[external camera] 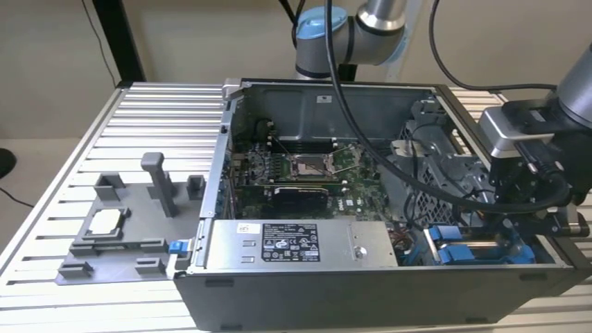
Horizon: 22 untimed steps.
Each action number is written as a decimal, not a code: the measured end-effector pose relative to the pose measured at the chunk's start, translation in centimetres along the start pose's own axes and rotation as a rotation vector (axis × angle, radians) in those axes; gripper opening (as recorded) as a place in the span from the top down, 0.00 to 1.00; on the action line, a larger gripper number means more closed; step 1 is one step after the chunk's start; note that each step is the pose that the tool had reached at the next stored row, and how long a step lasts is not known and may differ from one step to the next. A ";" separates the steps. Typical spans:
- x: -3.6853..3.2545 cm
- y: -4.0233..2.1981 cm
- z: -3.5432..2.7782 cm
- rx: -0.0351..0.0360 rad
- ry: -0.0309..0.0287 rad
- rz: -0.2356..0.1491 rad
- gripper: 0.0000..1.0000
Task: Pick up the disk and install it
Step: 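Insert the first disk wire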
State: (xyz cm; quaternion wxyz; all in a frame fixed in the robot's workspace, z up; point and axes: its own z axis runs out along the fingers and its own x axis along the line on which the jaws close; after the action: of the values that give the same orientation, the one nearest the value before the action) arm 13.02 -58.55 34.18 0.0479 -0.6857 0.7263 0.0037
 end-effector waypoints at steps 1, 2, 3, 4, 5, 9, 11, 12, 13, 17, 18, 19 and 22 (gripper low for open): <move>-0.01 0.00 0.01 0.0002 -0.0001 0.002 1.00; -0.01 -0.01 0.02 0.0004 0.0002 0.005 1.00; -0.01 -0.01 0.02 0.0003 0.0007 0.007 1.00; -0.01 -0.02 0.03 -0.0012 0.0018 0.009 1.00; -0.01 -0.02 0.04 -0.0039 0.0034 0.010 1.00; -0.08 0.00 0.08 -0.0087 0.0047 0.012 1.00; -0.08 -0.01 0.09 -0.0088 0.0049 0.012 1.00; -0.08 -0.04 0.09 -0.0088 0.0048 0.012 1.00; -0.09 -0.09 0.11 -0.0089 0.0048 0.012 1.00; -0.08 -0.17 0.20 -0.0089 0.0048 0.012 1.00; -0.08 -0.17 0.23 -0.0089 0.0050 0.012 1.00; -0.08 -0.18 0.25 -0.0090 0.0052 0.012 1.00; -0.07 -0.18 0.38 -0.0090 0.0051 0.012 1.00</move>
State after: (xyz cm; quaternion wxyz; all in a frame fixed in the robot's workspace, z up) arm 13.23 -58.46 33.82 0.0429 -0.6816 0.7304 0.0055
